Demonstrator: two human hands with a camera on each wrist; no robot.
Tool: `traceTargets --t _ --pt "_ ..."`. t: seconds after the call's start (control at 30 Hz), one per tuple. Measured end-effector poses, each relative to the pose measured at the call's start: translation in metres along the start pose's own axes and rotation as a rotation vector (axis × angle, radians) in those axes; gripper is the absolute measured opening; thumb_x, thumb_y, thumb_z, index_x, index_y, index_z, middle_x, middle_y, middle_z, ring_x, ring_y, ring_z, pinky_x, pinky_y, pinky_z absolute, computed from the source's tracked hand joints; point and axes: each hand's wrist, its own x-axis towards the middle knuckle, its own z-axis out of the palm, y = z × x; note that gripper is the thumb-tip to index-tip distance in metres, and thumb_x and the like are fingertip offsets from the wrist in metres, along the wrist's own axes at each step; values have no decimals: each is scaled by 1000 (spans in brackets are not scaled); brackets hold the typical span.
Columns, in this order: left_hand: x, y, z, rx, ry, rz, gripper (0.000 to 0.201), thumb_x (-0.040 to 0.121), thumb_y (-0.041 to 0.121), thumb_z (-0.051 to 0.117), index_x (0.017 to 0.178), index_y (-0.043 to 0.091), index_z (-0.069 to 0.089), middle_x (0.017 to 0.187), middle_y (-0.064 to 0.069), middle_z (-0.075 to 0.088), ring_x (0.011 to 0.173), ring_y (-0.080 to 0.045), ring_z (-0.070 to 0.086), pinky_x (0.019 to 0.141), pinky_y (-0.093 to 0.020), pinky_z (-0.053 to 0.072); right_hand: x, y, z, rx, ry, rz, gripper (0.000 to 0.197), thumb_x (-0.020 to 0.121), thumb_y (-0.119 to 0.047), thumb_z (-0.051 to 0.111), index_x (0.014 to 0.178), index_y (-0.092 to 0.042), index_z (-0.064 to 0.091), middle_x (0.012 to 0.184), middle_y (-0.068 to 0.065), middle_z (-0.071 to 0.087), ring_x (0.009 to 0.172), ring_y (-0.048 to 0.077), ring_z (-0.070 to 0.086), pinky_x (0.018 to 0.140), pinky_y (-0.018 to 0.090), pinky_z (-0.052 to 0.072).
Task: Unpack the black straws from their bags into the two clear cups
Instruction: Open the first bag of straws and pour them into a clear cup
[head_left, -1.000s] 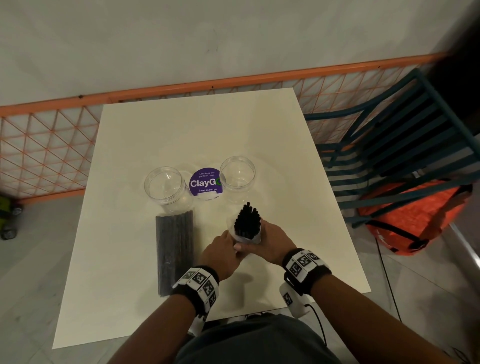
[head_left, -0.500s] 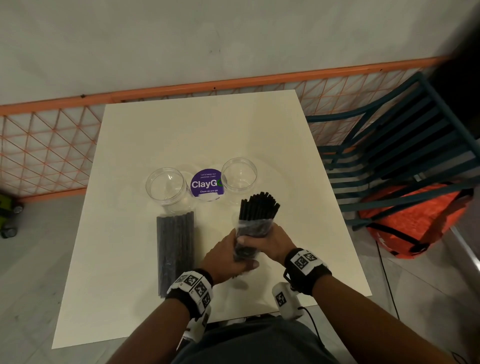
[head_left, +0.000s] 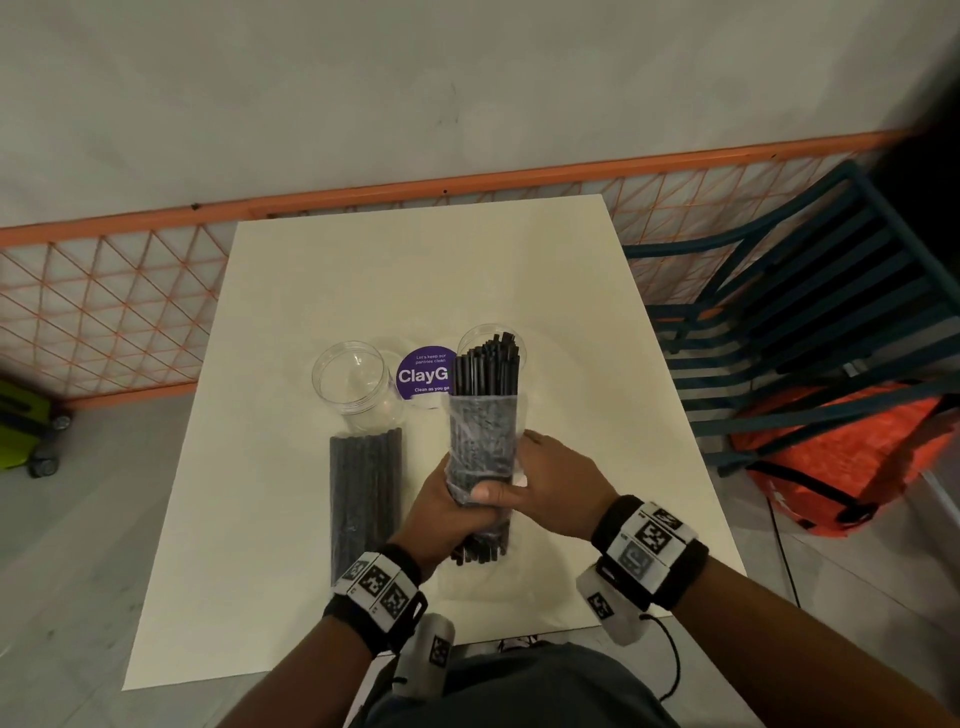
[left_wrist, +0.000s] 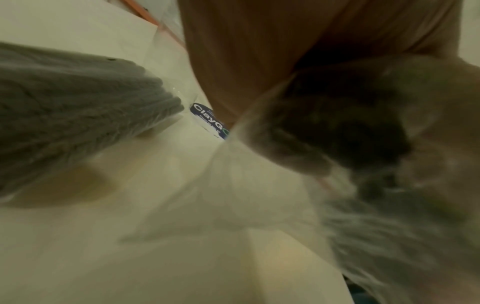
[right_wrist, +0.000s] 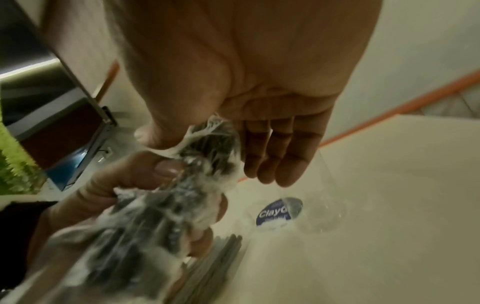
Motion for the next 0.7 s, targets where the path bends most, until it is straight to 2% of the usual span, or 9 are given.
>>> traceTargets --t 0.1,0.2,0.23,0.3,0.4,0.47,0.57,0.63,0.7 --pt "-6 13 -2 -79 -57 -23 36 65 14 74 99 14 63 76 7 69 72 -6 64 65 -20 51 -9 -11 -29 -194 27 11 90 67 -89 36 129 -24 48 121 -4 54 102 16 58 79 35 51" --pt "-11 22 -10 -69 -80 -35 37 66 17 78 100 14 65 82 7 70 78 -8 64 70 -22 53 -16 -20 -61 -381 284 -164 95 66 -85 52 136 -22 43 126 0 51 105 20 54 75 41 55" --pt "-11 24 -13 -58 -86 -33 40 66 19 79 102 10 65 86 4 71 82 -11 65 73 -25 54 -16 -22 -68 -502 377 -267 95 64 -81 60 135 -20 45 126 2 53 104 24 54 76 43 55" --pt "-11 26 -17 -73 -99 -53 49 65 19 81 109 4 64 96 -8 71 90 -19 66 80 -30 56 -15 -28 -75 -760 429 -467 87 69 -64 71 138 -20 41 137 8 51 118 33 49 93 51 48" --pt "-15 34 -16 -71 -134 -86 47 67 11 80 112 11 64 101 -10 69 93 -20 65 81 -27 55 -4 -40 -64 -982 311 -725 60 93 -23 43 150 -20 25 159 9 27 146 39 19 115 63 16" --pt "-17 42 -15 -33 -146 -96 38 74 -2 78 106 17 69 106 -13 74 96 -21 69 81 -27 57 6 -41 -50 -1063 207 -871 52 99 -17 29 151 -18 26 158 9 30 147 37 17 116 62 11" --pt "-21 56 -16 28 -226 -134 33 80 -9 73 109 9 69 109 -14 76 101 -20 71 83 -26 57 18 -37 -35 -1046 60 -960 47 101 -19 25 147 -16 32 140 8 53 137 36 39 116 56 18" --pt "-24 66 -18 33 -242 -148 30 81 0 76 108 11 70 105 -7 77 102 -19 71 85 -27 56 23 -35 -34 -976 54 -950 47 100 -15 21 145 -17 33 122 6 62 114 32 55 111 51 28" --pt "-29 76 -24 -74 -180 -169 34 78 19 79 110 13 70 109 -10 75 106 -25 69 91 -36 55 31 -36 -34 -880 129 -956 42 99 -13 26 139 -17 39 107 5 66 94 30 60 99 45 41"
